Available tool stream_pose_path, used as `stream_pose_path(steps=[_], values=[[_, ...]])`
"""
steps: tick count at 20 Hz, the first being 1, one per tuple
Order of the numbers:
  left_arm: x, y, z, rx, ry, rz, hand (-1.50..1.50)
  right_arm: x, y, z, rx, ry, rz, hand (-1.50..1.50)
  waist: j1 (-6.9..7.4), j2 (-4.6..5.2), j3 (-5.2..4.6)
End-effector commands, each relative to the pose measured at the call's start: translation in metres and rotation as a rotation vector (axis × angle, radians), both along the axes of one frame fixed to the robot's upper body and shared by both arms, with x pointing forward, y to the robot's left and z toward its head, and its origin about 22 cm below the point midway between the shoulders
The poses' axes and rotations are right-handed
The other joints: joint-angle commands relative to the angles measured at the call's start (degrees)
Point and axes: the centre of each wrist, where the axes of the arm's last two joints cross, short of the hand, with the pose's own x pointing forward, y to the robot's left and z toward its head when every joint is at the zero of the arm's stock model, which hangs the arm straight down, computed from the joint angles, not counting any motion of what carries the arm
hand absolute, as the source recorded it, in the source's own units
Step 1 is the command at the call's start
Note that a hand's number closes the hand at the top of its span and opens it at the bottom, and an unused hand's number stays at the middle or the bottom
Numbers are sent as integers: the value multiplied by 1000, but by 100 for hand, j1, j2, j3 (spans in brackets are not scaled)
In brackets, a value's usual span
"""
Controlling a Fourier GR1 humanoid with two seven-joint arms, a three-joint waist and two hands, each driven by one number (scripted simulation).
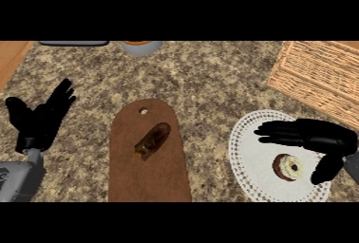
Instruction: Pick the cupcake from the placemat and place it in the basket
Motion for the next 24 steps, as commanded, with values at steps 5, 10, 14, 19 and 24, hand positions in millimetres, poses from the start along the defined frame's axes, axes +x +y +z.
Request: stream_pose_path(steps=[5,10,14,19,24], values=[[9,-19,7,5,-8,8,0,15,-12,-12,-1,48,103,-150,-54,-10,-1],[3,-1,-2,17,3,28,0,17,-11,-16,3,65,120,-150,-62,-9,-3],[-5,-5,-11,-5,1,15,0,16,-28,-18,22,114,133,-150,-9,8,0],[15,-11,8,-2,-6,3,0,14,-28,-21,27,104,171,-150,-59,13,1],[-9,-5,-12,5,11,13,0,4,-12,-41,-6,50,154,-150,-63,-19,-2]])
